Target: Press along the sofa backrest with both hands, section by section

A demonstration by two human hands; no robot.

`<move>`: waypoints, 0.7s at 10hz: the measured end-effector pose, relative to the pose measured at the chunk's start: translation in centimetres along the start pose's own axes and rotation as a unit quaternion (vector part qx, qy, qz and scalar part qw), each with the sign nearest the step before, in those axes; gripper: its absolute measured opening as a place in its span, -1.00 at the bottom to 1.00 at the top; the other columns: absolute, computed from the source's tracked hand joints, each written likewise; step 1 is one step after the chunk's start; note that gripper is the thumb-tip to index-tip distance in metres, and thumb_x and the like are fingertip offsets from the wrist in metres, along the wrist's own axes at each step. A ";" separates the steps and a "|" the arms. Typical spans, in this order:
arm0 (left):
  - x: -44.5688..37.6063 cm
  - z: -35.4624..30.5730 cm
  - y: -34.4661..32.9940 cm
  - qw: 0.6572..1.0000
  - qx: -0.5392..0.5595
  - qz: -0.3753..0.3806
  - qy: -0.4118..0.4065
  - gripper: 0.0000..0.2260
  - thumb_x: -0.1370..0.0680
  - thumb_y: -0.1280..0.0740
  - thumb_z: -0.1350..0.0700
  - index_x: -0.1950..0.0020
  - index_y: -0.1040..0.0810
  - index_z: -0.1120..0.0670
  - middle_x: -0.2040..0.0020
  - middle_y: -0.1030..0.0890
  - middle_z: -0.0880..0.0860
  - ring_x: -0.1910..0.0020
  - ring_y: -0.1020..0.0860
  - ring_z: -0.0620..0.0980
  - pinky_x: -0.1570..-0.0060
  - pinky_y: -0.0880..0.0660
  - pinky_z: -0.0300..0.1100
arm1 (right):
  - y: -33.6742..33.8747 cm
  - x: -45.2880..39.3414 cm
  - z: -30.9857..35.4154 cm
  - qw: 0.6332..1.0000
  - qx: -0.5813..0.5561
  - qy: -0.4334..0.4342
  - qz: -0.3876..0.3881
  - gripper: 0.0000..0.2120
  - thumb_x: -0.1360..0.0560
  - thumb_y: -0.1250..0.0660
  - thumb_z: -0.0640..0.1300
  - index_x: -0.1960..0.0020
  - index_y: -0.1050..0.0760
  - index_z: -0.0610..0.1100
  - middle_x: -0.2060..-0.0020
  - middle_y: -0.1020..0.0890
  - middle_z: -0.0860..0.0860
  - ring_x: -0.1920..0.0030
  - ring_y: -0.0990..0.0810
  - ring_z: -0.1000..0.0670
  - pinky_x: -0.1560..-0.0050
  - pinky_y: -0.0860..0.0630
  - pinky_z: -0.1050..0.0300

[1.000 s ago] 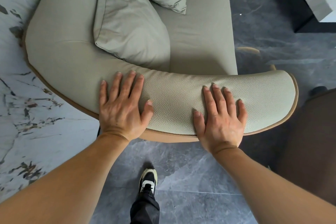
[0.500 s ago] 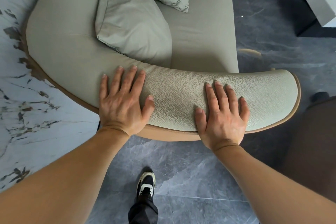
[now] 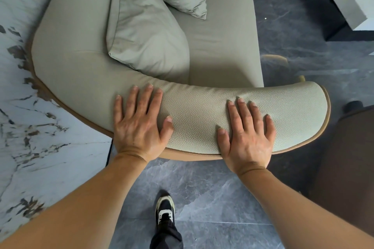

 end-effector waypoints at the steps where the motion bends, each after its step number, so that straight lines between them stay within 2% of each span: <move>1: 0.0 0.0 -0.2 1.000 0.002 0.020 -0.001 -0.39 -0.46 -0.10 -0.15 -0.48 -0.32 0.06 -0.49 -0.35 0.08 -0.49 -0.24 0.19 -0.47 -0.01 0.24 | 0.1 -0.1 0.2 0.999 -0.002 -0.006 0.032 -0.38 -0.53 0.01 0.22 -0.51 -0.25 -0.01 -0.48 -0.34 -0.01 -0.49 -0.24 -0.13 -0.42 -0.12 -0.27; 2: -0.1 -0.2 -0.1 0.998 0.003 0.061 -0.001 -0.38 -0.46 -0.09 -0.16 -0.48 -0.32 0.08 -0.49 -0.35 0.11 -0.48 -0.24 0.22 -0.46 -0.02 0.27 | -0.1 0.1 0.4 0.994 0.006 -0.014 0.112 -0.36 -0.53 0.06 0.23 -0.56 -0.09 0.03 -0.54 -0.18 0.03 -0.55 -0.10 -0.09 -0.47 -0.03 -0.25; 3: -0.3 -0.2 0.1 0.996 0.003 0.087 -0.003 -0.39 -0.47 -0.09 -0.16 -0.46 -0.35 0.09 -0.48 -0.37 0.12 -0.47 -0.27 0.23 -0.45 -0.04 0.29 | -0.8 0.2 0.1 0.983 0.024 -0.015 0.179 -0.35 -0.52 0.25 0.28 -0.55 0.25 0.11 -0.57 0.12 0.11 -0.56 0.21 0.00 -0.51 0.16 -0.19; 4: -0.3 -0.3 0.2 0.990 0.013 0.143 -0.010 -0.39 -0.48 -0.09 -0.17 -0.45 -0.39 0.11 -0.46 -0.41 0.13 -0.45 -0.32 0.24 -0.43 -0.07 0.29 | -0.9 0.2 -0.1 0.968 0.036 -0.013 0.249 -0.39 -0.47 0.41 0.32 -0.42 0.56 0.16 -0.49 0.40 0.17 -0.47 0.47 0.06 -0.50 0.32 -0.11; 5: -0.6 -0.4 0.6 0.984 0.009 0.177 -0.022 -0.39 -0.48 -0.08 -0.18 -0.44 -0.40 0.11 -0.45 -0.42 0.13 -0.43 -0.35 0.24 -0.40 -0.11 0.28 | -0.3 -0.1 0.0 0.959 0.016 -0.021 0.282 -0.38 -0.53 0.30 0.29 -0.48 0.47 0.14 -0.51 0.35 0.17 -0.50 0.41 0.06 -0.50 0.30 -0.09; 6: -1.2 0.2 0.5 0.960 0.005 0.279 -0.024 -0.41 -0.57 0.03 -0.21 -0.56 -0.11 0.01 -0.58 -0.17 0.04 -0.53 -0.13 0.15 -0.46 -0.08 0.19 | 1.7 -2.0 0.1 0.951 -0.021 -0.041 0.305 -0.40 -0.58 0.19 0.27 -0.56 0.17 0.12 -0.57 0.16 0.14 -0.55 0.21 0.06 -0.50 0.24 -0.10; 7: -1.6 0.2 0.8 0.938 0.019 0.344 -0.034 -0.44 -0.60 0.10 -0.20 -0.57 0.09 -0.05 -0.60 0.00 -0.03 -0.56 0.02 0.08 -0.48 -0.01 0.10 | 3.3 -3.1 -0.3 0.945 -0.033 -0.062 0.319 -0.40 -0.58 0.20 0.28 -0.56 0.11 0.11 -0.58 0.10 0.11 -0.56 0.12 0.03 -0.50 0.21 -0.14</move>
Point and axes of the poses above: each hand's wrist, its own x-axis away from the middle knuckle, its own y-axis out of the back of the hand, z = x × y, the point moved 10 cm from there along -x, towards the middle knuckle
